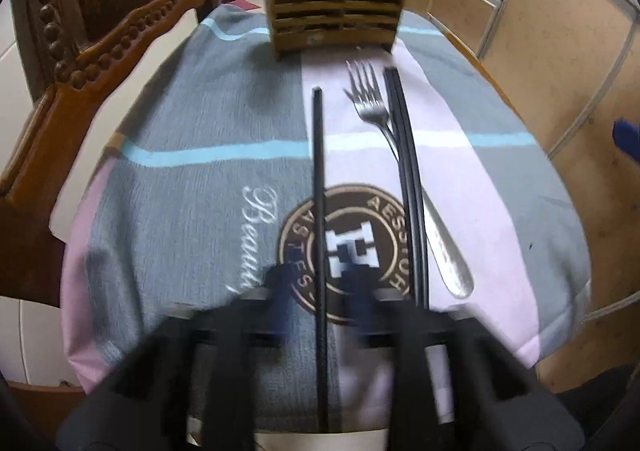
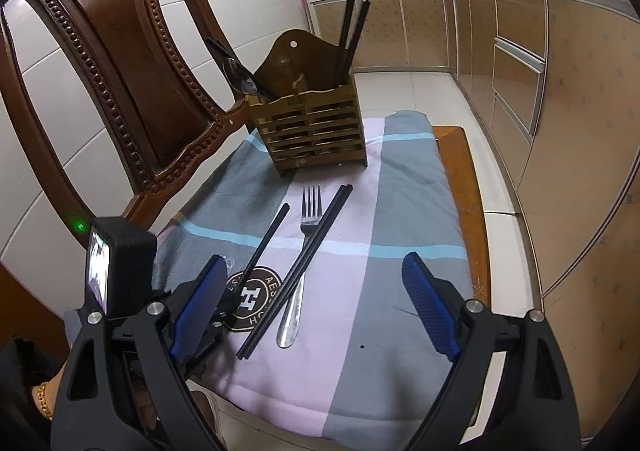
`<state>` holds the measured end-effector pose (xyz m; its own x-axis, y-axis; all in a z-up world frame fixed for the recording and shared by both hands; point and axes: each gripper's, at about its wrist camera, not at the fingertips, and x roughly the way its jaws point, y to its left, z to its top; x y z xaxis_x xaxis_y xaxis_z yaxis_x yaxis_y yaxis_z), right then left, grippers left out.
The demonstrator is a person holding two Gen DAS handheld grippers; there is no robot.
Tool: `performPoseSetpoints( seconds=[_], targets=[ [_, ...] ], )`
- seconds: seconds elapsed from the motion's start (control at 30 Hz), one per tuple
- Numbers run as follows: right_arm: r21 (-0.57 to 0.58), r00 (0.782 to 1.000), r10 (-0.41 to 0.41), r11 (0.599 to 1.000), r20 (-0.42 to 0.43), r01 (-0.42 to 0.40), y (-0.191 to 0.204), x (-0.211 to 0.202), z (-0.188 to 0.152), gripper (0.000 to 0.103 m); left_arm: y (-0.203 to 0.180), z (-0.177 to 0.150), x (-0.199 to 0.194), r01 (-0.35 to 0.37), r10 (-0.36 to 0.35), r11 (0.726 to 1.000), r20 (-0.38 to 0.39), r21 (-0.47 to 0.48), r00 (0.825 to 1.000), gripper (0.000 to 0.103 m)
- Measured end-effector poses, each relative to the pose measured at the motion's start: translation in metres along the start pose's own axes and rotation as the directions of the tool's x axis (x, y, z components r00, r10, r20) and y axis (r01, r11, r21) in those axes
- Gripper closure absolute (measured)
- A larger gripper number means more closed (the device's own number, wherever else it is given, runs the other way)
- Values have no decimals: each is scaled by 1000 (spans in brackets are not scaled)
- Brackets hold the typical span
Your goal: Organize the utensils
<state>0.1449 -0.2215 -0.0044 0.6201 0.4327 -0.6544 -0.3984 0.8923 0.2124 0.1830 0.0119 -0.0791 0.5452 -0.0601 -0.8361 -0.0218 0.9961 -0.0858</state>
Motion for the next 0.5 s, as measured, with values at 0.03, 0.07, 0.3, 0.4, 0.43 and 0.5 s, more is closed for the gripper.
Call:
performPoseSetpoints(
  seconds=[0.03,0.07,0.3,0.4,0.43,0.5],
  targets=[
    [2,1000,-4,1000,7,4,0,-1,0,16,1,5,-13,8,-7,1000,49,-10,999,45],
    [6,1000,-8,1000,16,7,-1,-3,0,16,1,9,-25,7,-6,1000,99,-10,995,32],
    [26,999,-39,999,13,38,-13,-1,1,16,17,41,-14,15,-9,998,111,-57,994,36],
    [26,999,-38,999,10,38,-12,2,3,16,11,54,11,4,-3,1000,60,-24,998,53],
    [23,999,-37,999,11,37,-11,3,3,16,8,59,22,6,-6,1000,37,-3,999,55],
    [16,999,-32,999,4,32,-8,6,3,16,4,66,36,11,-11,1000,5,9,1000,66]
  ],
)
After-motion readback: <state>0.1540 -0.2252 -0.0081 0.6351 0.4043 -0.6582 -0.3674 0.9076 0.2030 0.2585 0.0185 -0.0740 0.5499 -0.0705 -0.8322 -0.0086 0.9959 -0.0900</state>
